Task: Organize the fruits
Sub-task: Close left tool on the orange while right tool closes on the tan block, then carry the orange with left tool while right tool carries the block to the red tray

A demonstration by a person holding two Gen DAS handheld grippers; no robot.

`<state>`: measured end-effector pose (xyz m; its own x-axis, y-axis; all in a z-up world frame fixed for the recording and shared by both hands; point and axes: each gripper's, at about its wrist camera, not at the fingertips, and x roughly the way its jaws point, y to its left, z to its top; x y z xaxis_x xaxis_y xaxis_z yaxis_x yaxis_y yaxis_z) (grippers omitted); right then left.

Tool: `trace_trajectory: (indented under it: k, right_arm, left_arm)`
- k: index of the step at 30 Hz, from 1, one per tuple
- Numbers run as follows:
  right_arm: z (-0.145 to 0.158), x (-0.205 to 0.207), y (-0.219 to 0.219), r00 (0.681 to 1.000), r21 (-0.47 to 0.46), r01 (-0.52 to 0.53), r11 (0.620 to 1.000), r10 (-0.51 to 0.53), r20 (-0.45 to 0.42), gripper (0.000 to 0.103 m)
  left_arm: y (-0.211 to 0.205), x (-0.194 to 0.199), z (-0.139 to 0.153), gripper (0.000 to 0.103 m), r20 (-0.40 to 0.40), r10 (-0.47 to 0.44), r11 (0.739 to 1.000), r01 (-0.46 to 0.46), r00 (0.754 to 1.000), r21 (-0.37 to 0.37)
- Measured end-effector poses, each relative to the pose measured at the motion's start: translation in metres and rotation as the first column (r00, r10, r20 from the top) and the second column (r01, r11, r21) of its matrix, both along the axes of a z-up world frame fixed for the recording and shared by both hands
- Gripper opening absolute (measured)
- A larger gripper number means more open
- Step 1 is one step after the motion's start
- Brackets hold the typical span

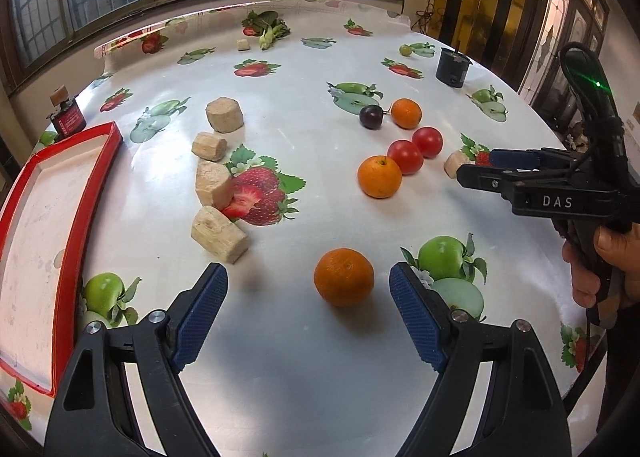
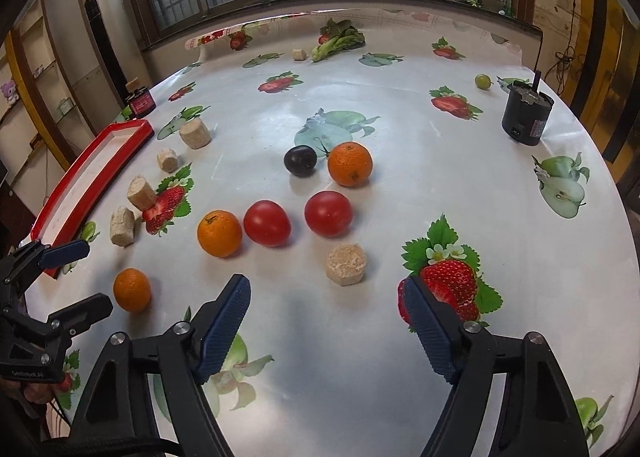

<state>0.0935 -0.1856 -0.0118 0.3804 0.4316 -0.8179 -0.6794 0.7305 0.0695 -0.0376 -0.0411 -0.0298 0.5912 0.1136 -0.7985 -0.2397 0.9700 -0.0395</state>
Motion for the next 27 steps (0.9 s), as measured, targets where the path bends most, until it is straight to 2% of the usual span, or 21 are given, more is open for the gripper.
trace_trajectory:
  k: [2, 4, 7, 10, 11, 14, 18, 23, 27]
  right_arm:
    - [-0.004, 0.007, 0.0, 1.0, 0.003, 0.014, 1.0, -0.014, -0.012, 0.076]
    - [-0.006, 0.013, 0.001, 1.0, 0.013, 0.021, 1.0, -0.02, -0.023, 0.072]
    - [-0.009, 0.018, 0.005, 0.999, 0.017, 0.023, 1.0, -0.022, -0.026, 0.068]
    - [-0.016, 0.02, 0.011, 1.0, -0.012, 0.016, 1.0, -0.016, -0.022, 0.054]
    - [-0.019, 0.021, 0.013, 1.0, -0.026, 0.016, 1.0, -0.016, -0.021, 0.047]
    - [-0.021, 0.02, 0.016, 1.0, -0.055, 0.014, 0.998, -0.013, 0.02, 0.027]
    - [-0.015, 0.015, 0.014, 1.0, -0.039, 0.01, 0.999, -0.01, 0.007, 0.027]
    - [0.003, -0.005, 0.012, 1.0, 0.01, -0.014, 1.0, 0.014, 0.002, 0.027]
    - [0.013, -0.025, 0.021, 0.998, 0.039, -0.055, 0.998, 0.056, -0.003, 0.027]
  left_arm:
    - [-0.002, 0.007, -0.005, 0.082, -0.033, -0.005, 1.0, 0.006, 0.999, 0.02]
    - [-0.004, 0.013, -0.011, 0.07, -0.063, -0.017, 0.999, 0.019, 0.998, 0.029]
    - [-0.005, 0.019, -0.022, 0.054, -0.091, -0.065, 0.998, 0.062, 0.994, -0.032]
    - [-0.009, 0.018, -0.022, 0.041, -0.075, -0.09, 0.995, 0.086, 0.993, -0.047]
    - [-0.009, 0.017, -0.021, 0.032, -0.068, -0.1, 0.993, 0.096, 0.993, -0.067]
    - [-0.003, 0.014, -0.02, 0.031, -0.053, -0.089, 0.99, 0.082, 0.995, -0.113]
    - [0.003, 0.005, -0.015, 0.031, -0.027, -0.076, 0.984, 0.07, 0.997, -0.166]
    - [0.007, -0.01, -0.002, 0.031, 0.005, -0.065, 0.988, 0.065, 0.998, -0.141]
    - [0.02, -0.022, 0.006, 0.031, 0.026, -0.023, 0.992, 0.026, 0.999, -0.122]
